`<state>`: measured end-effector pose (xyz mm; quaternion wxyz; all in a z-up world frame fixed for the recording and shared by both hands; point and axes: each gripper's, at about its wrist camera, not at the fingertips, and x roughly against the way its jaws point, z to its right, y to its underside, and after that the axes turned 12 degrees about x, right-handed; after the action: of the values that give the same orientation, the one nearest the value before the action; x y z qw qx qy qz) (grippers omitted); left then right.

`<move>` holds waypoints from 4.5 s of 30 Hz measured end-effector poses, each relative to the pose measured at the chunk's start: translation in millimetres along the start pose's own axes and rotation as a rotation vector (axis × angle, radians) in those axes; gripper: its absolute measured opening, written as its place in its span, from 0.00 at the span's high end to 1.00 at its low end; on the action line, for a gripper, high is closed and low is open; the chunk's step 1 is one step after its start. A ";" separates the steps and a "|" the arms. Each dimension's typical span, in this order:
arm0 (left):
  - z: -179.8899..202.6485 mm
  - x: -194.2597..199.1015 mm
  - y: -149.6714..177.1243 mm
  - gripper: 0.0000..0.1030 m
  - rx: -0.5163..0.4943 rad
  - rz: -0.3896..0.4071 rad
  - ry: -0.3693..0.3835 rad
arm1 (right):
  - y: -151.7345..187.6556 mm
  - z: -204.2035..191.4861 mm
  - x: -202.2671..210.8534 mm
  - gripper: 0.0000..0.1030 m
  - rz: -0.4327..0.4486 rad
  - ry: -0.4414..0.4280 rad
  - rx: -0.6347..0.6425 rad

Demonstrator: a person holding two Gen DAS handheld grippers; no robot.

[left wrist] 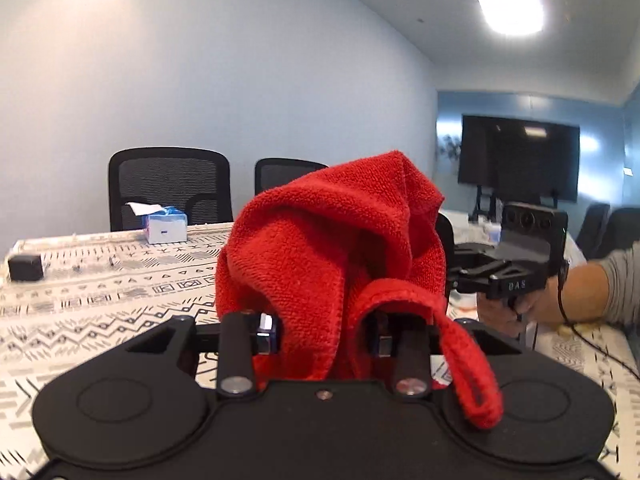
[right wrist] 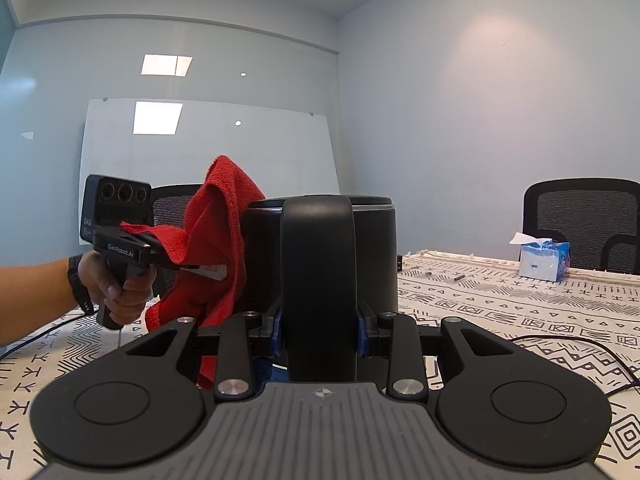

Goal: Clean container

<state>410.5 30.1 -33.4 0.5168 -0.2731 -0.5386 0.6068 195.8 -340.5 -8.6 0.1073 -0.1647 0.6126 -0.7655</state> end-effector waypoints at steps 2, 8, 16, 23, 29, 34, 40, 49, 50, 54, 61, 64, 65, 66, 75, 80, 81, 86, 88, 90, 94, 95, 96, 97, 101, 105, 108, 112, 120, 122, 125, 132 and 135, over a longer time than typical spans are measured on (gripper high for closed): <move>3.0 -0.1 1.1 0.60 0.001 -0.001 -0.017 | 0.0 -0.9 -0.1 0.70 0.000 0.003 0.003; 17.3 9.7 -14.1 0.60 -0.004 0.084 -0.016 | 0.0 -1.6 0.5 0.70 -0.001 0.004 0.006; 19.2 -5.2 8.6 0.60 0.005 -0.002 -0.114 | -0.1 -1.8 0.7 0.71 -0.001 0.004 0.006; 37.4 7.6 -7.4 0.60 -0.003 0.113 -0.113 | -0.1 -2.3 1.2 0.71 -0.001 0.004 0.006; 30.7 -3.0 16.6 0.59 0.036 0.060 -0.157 | -0.1 -2.5 1.1 0.70 -0.001 0.005 0.007; 42.1 0.6 5.4 0.60 0.023 0.066 -0.176 | -0.2 -3.0 1.1 0.71 -0.002 0.005 0.007; 52.2 2.9 8.5 0.59 0.019 0.144 -0.186 | -0.5 -2.4 0.8 0.71 -0.002 0.005 0.007; 70.9 -11.2 7.2 0.59 0.039 0.057 -0.340 | -0.4 -3.3 2.2 0.71 0.003 0.002 0.007; 75.5 -12.4 3.1 0.59 0.036 0.057 -0.358 | -0.4 -3.6 2.2 0.71 0.003 0.002 0.008; 88.1 -14.8 -1.3 0.59 0.048 0.073 -0.414 | -0.4 -5.1 2.5 0.71 0.002 0.001 0.013; 88.0 -23.8 16.3 0.59 0.159 0.055 -0.495 | -0.8 -5.0 2.8 0.71 0.002 -0.002 0.008; 101.3 -18.9 6.9 0.59 0.146 0.100 -0.531 | -1.1 -5.0 2.8 0.71 0.002 -0.003 0.006; 107.7 -19.1 3.2 0.59 0.134 0.114 -0.549 | -1.1 -4.8 2.8 0.71 0.002 -0.003 0.005; 113.4 -19.7 0.9 0.59 0.125 0.126 -0.572 | -1.1 -4.8 2.9 0.71 0.002 -0.003 0.005; 121.6 -33.3 12.4 0.59 0.210 0.095 -0.664 | -1.5 -6.6 4.2 0.71 0.002 0.000 0.007; 131.0 -32.0 -5.9 0.59 0.186 0.119 -0.697 | -1.5 -6.0 4.6 0.71 0.002 -0.001 0.006; 131.8 -34.0 -5.5 0.59 0.189 0.117 -0.707 | -1.4 -5.1 4.6 0.71 0.002 -0.001 0.006; 135.5 -46.2 6.3 0.59 0.232 0.090 -0.765 | -1.6 -2.9 3.6 0.71 0.002 -0.003 0.007; 134.9 -49.5 10.6 0.59 0.247 0.074 -0.777 | -1.6 -2.3 3.6 0.71 0.001 -0.003 0.006; 134.5 -51.1 9.5 0.59 0.255 0.066 -0.784 | -1.6 -1.9 3.4 0.71 0.001 -0.004 0.006; 137.0 -49.2 2.8 0.59 0.246 0.076 -0.783 | -1.4 -1.2 2.8 0.71 0.001 -0.005 0.006; 139.4 -48.3 2.0 0.59 0.231 0.084 -0.782 | -1.6 -1.4 2.9 0.71 0.001 -0.005 0.006; 140.8 -49.0 1.6 0.59 0.223 0.087 -0.783 | -1.7 -1.7 3.1 0.71 0.001 -0.004 0.006; 140.3 -50.4 1.7 0.59 0.220 0.089 -0.788 | -1.8 -1.8 3.3 0.71 0.001 -0.004 0.005; 131.7 -52.7 11.4 0.58 0.237 0.083 -0.794 | -2.5 -2.7 3.7 0.71 0.001 -0.004 0.006; 125.6 -57.6 21.4 0.58 0.268 0.050 -0.805 | -2.4 -2.9 3.1 0.71 0.001 -0.004 0.006; 127.1 -54.2 13.6 0.58 0.274 0.061 -0.800 | -1.6 -5.0 4.3 0.71 0.001 -0.002 0.007; 133.9 -52.1 2.8 0.58 0.243 0.096 -0.805 | -1.5 -5.1 4.3 0.71 0.001 -0.002 0.008; 133.5 -57.5 23.6 0.58 0.286 0.037 -0.819 | -3.6 -1.3 1.6 0.71 -0.001 -0.003 0.007; 138.1 -52.9 14.7 0.58 0.282 0.060 -0.814 | -3.4 -1.5 1.4 0.71 -0.001 -0.002 0.007; 145.3 -48.2 3.3 0.58 0.247 0.097 -0.815 | -3.3 -2.2 1.8 0.71 -0.001 -0.002 0.008; 137.1 -54.8 26.6 0.57 0.294 0.032 -0.817 | -3.3 -3.7 2.7 0.71 0.000 -0.002 0.008; 138.3 -50.0 21.1 0.57 0.301 0.043 -0.815 | -2.6 -4.0 3.3 0.71 0.000 -0.001 0.008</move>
<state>296.5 -64.9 -27.0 0.2830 0.0560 -0.5984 0.7475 191.3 -337.6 -6.4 0.1084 -0.1646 0.6093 -0.7680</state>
